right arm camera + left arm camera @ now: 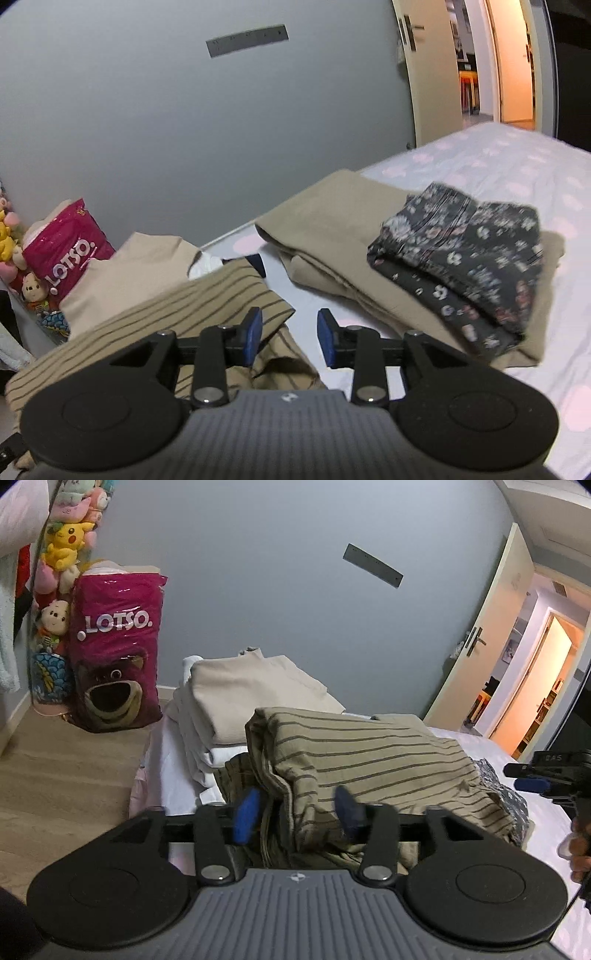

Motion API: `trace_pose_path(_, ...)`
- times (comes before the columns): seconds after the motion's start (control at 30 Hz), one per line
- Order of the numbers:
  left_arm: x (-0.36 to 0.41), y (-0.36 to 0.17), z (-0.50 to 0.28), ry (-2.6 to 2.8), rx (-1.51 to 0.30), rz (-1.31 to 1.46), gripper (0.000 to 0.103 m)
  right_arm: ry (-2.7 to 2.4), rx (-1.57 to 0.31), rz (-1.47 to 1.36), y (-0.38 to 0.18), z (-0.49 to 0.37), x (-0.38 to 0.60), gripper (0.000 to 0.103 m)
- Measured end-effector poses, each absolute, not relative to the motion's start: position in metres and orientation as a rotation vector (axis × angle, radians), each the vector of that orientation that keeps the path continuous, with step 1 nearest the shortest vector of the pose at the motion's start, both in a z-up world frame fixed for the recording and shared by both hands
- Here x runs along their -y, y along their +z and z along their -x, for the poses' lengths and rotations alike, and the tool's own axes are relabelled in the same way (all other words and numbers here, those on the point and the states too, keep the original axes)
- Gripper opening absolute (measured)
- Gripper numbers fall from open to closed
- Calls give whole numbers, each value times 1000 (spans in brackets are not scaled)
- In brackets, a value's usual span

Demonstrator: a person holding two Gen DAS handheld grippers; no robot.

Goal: Fold clothes

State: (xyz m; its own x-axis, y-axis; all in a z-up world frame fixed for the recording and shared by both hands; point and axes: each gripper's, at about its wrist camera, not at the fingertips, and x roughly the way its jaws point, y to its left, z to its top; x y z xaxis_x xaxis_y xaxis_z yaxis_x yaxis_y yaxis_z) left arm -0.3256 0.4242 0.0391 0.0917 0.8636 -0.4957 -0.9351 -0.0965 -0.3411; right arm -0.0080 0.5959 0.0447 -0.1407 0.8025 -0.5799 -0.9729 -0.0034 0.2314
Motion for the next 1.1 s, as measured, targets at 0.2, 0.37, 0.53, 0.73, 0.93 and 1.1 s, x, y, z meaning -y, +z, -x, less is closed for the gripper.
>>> trace_pose_path(0.2, -399, 68, 322, 1459, -162, 683, 55, 1619, -635, 365, 84, 19, -552, 36)
trace_pose_path(0.37, -372, 94, 320, 1384, -223, 685, 59, 1683, -608, 404, 112, 38, -513, 43)
trace_pose_path(0.53, -348, 111, 319, 1312, -265, 680, 66, 1735, -581, 460, 128, 61, -474, 51)
trace_pose_path(0.73, -328, 112, 324, 1291, -322, 693, 72, 1776, -530, 538, 138, 89, -426, 55)
trace_pose_path(0.93, -311, 105, 328, 1265, -375, 702, 73, 1776, -527, 579, 131, 104, -381, 58)
trace_pose_path(1.1, -302, 98, 324, 1248, -422, 697, 73, 1751, -499, 602, 114, 112, -343, 61)
